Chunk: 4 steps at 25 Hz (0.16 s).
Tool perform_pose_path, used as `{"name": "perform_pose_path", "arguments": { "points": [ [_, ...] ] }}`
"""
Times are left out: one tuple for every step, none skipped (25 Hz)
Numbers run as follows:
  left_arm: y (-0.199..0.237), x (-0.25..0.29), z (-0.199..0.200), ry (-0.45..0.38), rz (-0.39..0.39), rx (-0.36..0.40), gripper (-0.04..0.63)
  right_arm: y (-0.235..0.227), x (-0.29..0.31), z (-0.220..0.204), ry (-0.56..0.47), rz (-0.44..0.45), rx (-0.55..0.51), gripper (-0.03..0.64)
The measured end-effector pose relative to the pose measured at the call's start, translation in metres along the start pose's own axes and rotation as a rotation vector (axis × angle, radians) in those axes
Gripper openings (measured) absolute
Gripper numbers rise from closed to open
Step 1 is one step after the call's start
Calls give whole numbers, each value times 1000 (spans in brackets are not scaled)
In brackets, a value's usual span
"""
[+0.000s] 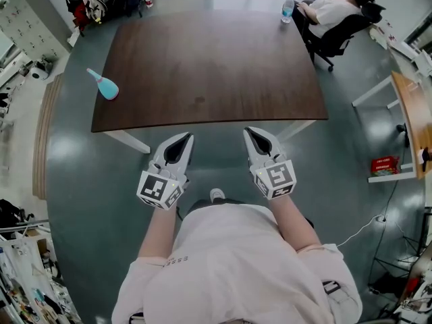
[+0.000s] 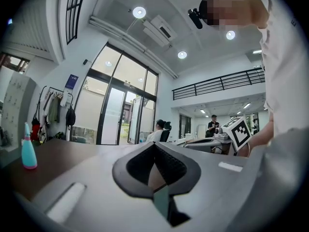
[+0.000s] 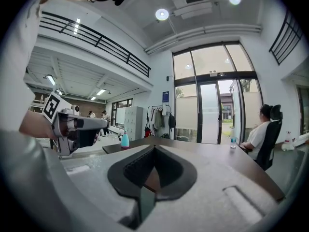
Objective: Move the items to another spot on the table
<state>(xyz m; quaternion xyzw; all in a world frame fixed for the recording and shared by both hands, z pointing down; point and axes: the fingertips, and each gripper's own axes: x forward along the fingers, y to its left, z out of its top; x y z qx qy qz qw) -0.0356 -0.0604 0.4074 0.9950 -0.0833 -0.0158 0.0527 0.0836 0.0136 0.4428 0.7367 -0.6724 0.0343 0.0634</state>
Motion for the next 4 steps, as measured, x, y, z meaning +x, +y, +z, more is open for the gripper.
{"name": "perform_pose_path", "arguments": {
  "points": [
    [0, 0, 0, 6, 2, -6, 15, 0, 0, -1, 2, -2, 2, -11],
    [-1, 1, 0, 10, 4, -10, 15, 0, 0, -2, 3, -5, 4, -11],
    [-1, 2, -1, 13, 5, -12, 17, -1, 0, -3, 3, -6, 7, -11],
    [-1, 3, -2, 15, 6, -14, 15, -1, 0, -3, 3, -8, 9, -11]
  ]
}}
